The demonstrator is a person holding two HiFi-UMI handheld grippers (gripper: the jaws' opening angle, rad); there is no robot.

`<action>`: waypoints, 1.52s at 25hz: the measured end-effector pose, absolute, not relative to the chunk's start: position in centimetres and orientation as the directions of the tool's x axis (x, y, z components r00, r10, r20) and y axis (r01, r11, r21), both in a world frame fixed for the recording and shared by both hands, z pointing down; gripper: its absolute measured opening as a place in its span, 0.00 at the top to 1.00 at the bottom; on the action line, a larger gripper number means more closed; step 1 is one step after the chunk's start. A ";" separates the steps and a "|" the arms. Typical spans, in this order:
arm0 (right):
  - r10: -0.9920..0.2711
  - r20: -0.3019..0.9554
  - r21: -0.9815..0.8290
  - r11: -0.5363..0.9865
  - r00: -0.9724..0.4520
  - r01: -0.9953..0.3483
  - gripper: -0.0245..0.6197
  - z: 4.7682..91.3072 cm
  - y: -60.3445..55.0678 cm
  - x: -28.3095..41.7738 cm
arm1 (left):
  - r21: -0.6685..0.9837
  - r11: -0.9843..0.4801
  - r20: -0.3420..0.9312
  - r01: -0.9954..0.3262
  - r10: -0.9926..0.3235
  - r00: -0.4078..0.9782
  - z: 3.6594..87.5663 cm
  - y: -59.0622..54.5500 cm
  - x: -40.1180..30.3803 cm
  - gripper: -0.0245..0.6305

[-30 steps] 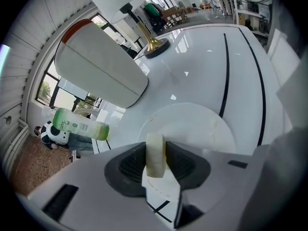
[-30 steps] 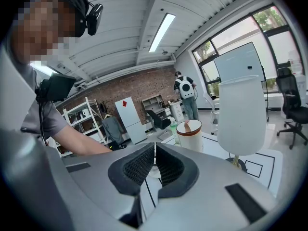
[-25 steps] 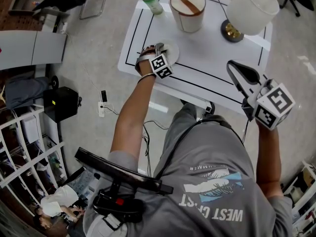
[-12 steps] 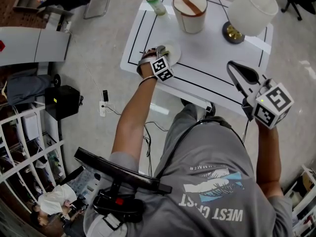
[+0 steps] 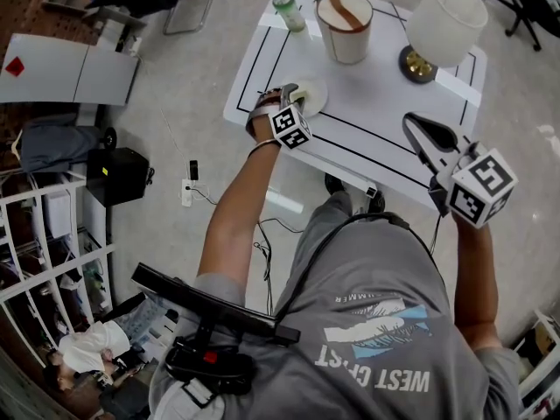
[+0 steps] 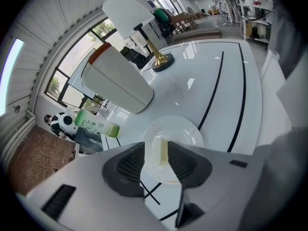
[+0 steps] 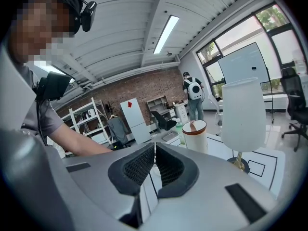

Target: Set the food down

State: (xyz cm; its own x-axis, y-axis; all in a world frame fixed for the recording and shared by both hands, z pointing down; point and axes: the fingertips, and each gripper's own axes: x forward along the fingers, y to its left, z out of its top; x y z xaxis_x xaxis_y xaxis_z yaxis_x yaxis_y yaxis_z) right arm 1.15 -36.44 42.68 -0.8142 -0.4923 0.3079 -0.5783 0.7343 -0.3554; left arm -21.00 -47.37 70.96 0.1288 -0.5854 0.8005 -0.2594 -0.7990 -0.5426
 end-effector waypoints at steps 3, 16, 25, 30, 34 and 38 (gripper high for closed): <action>-0.489 0.291 -0.348 0.746 -0.822 -0.567 0.95 42.3 -35.9 1.2 | -0.556 -0.780 0.778 -0.287 -0.610 0.151 68.8 -46.9 -20.7 0.75; -0.462 0.229 -0.305 0.802 -0.857 -0.514 0.95 39.7 -32.5 2.5 | -0.615 -0.615 0.598 -0.494 -0.772 0.217 56.6 -43.7 -19.3 0.75; -0.430 0.121 -0.238 0.863 -0.895 -0.447 0.95 35.8 -30.5 4.1 | -0.399 -0.431 0.259 -0.809 -0.899 0.352 40.9 -37.7 -15.6 0.76; -0.367 0.028 -0.130 0.921 -0.930 -0.367 0.95 32.5 -28.2 3.8 | -0.189 -0.433 0.024 -0.881 -0.899 0.437 31.8 -31.6 -13.3 0.95; -0.352 0.002 -0.053 0.935 -0.936 -0.351 0.95 30.4 -26.4 3.5 | -0.078 -0.440 -0.108 -0.894 -0.888 0.447 26.7 -27.1 -13.3 0.95; -0.334 -0.019 -0.036 0.942 -0.942 -0.334 0.95 29.2 -24.5 3.0 | -0.078 -0.412 -0.146 -0.908 -0.896 0.420 24.7 -23.4 -14.3 0.95</action>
State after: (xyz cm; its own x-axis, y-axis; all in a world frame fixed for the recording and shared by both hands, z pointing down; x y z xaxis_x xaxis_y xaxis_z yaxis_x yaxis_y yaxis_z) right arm 2.97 -24.54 29.22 -0.9422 -0.3345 -0.0191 -0.3337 0.9420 -0.0359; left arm -14.34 -23.36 24.66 0.4196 -0.8959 -0.1457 -0.9076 -0.4124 -0.0780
